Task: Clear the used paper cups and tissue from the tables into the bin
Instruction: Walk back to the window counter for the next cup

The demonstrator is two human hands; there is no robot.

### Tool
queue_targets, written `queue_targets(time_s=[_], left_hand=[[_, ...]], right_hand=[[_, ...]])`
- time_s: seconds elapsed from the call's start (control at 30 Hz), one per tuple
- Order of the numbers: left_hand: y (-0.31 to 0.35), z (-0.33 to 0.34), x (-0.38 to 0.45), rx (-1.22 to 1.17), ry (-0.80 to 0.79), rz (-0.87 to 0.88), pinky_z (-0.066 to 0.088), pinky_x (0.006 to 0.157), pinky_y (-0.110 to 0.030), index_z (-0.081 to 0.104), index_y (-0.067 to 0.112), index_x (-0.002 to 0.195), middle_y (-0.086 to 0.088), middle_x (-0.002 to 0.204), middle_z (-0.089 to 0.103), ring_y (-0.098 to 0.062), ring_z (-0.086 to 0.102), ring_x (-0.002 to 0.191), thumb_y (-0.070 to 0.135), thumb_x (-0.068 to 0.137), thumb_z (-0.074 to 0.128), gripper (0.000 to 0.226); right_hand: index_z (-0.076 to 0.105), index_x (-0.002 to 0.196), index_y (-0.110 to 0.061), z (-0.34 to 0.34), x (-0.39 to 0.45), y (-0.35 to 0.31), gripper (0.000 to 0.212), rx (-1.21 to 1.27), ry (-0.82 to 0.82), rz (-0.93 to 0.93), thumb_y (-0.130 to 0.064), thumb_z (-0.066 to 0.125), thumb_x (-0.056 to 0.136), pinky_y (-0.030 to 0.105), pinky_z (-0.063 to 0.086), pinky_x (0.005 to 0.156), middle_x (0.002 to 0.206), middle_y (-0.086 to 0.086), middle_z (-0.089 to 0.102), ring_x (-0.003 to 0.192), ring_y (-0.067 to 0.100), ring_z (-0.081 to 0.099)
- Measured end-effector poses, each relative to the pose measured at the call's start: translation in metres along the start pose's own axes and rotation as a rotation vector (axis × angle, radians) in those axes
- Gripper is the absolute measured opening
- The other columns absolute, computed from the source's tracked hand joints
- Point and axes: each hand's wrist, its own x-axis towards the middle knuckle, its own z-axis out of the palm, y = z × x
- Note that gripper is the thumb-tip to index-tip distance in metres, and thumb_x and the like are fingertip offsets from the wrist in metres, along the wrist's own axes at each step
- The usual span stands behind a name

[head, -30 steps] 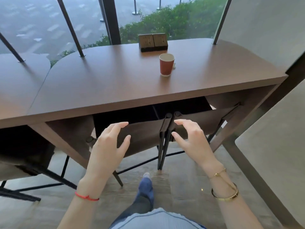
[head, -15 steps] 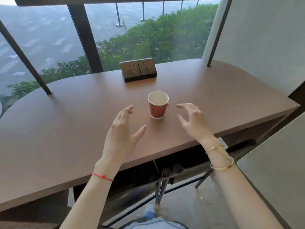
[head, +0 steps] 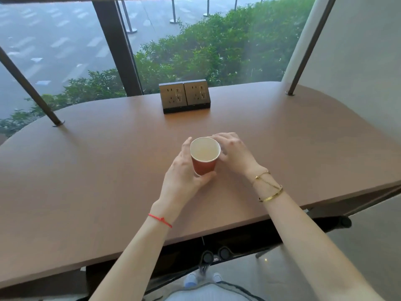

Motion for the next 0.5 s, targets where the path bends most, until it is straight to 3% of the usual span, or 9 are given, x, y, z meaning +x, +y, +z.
queue_targets(time_s=[0.17,0.27,0.5], left_hand=[[0.009,0.008,-0.001,-0.048,0.125,-0.023,0.045,0.08,-0.027,0.03,0.022,0.141,0.008,0.118,0.061,-0.017,0.059,0.108,0.041,0.073,0.079,0.086],[0.013,0.007,-0.007,-0.075,0.192,-0.02,0.05,0.078,-0.029,0.04,0.025,0.129,0.011,0.112,0.06,-0.014,0.06,0.099,0.04,0.07,0.081,0.074],[0.015,0.004,-0.036,-0.052,0.262,-0.014,0.053,0.082,-0.035,0.048,0.027,0.122,0.009,0.111,0.061,-0.012,0.059,0.097,0.037,0.069,0.083,0.064]], right_hand=[[0.065,0.085,-0.01,0.002,-0.004,0.01,0.011,0.01,-0.011,-0.031,-0.009,0.054,0.088,0.032,0.043,0.08,0.095,0.008,0.063,0.09,0.025,0.048],[0.068,0.089,-0.012,0.0,-0.013,0.02,0.009,0.074,0.024,-0.001,-0.014,0.06,0.088,0.024,0.036,0.072,0.091,0.002,0.062,0.09,0.021,0.05],[0.069,0.086,-0.021,-0.022,-0.065,0.033,0.012,0.207,0.157,0.033,-0.011,0.062,0.087,0.017,0.038,0.068,0.088,-0.007,0.064,0.081,0.011,0.052]])
